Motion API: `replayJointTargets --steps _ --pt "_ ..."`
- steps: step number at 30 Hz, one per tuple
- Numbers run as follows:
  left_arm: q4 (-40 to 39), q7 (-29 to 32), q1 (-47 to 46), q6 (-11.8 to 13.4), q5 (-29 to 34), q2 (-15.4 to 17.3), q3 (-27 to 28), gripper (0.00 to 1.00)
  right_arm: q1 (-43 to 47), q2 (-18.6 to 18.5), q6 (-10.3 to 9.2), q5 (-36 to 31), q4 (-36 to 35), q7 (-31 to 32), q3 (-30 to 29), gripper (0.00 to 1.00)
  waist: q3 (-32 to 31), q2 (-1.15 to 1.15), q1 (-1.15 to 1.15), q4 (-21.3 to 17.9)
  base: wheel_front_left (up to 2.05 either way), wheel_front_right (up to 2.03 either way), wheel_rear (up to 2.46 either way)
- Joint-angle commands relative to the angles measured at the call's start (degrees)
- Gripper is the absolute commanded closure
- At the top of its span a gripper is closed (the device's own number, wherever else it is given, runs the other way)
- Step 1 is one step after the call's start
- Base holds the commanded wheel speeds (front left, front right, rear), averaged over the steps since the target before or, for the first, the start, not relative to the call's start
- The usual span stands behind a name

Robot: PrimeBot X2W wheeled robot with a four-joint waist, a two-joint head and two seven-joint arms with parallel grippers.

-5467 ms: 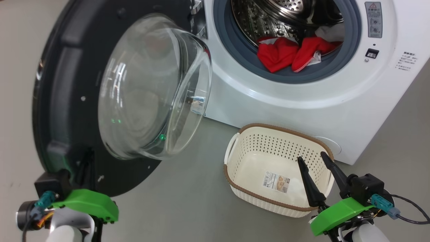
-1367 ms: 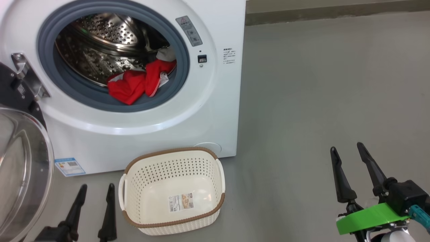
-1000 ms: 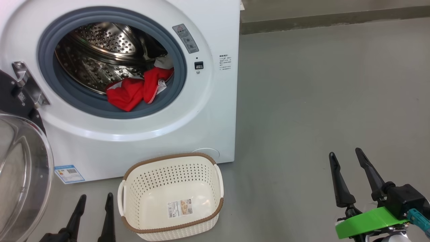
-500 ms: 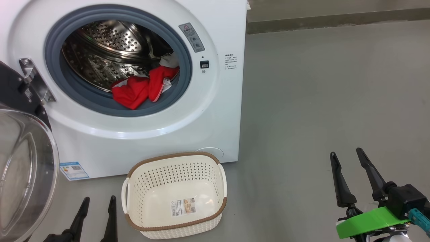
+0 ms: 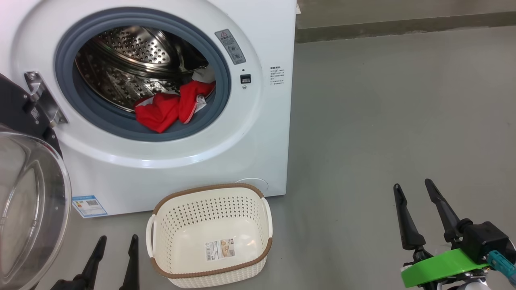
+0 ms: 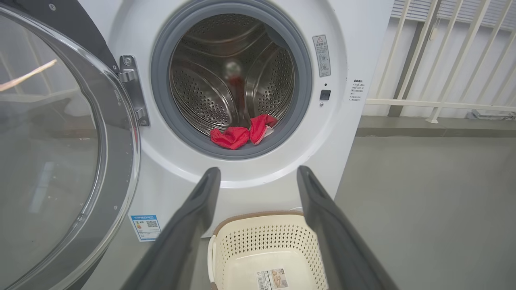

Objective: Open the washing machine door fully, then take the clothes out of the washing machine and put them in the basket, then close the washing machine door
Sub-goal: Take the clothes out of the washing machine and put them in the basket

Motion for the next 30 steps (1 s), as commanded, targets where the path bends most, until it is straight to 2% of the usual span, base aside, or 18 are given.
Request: replayJointTargets --steps 1,9,21,30 --pt "-1.0 -0.3 -2.2 0.7 1.1 1.3 2.1 0.0 -0.6 -0.3 0.36 0.3 -1.3 -0.4 1.8 0.0 0.0 0.0 0.0 0.1 0.43 -0.43 0.0" --pt "-0.6 -0.3 -2.4 1.1 2.0 1.2 2.5 0.0 -0.5 -0.3 0.36 0.7 -0.9 -0.4 2.5 0.0 0.1 0.0 0.0 0.2 1.03 -1.03 0.0" --pt "-1.4 -0.3 -2.3 0.5 1.5 0.6 3.3 0.0 -0.7 -0.3 0.36 0.8 0.1 -0.4 3.2 0.0 -0.2 0.0 0.0 0.2 1.75 -1.75 0.0" --pt "-2.8 -0.3 -2.1 0.2 1.8 -0.2 4.3 0.0 -0.9 -0.3 0.36 0.9 0.0 -0.4 3.8 0.0 -0.2 0.0 0.0 0.0 0.62 -0.62 0.0"
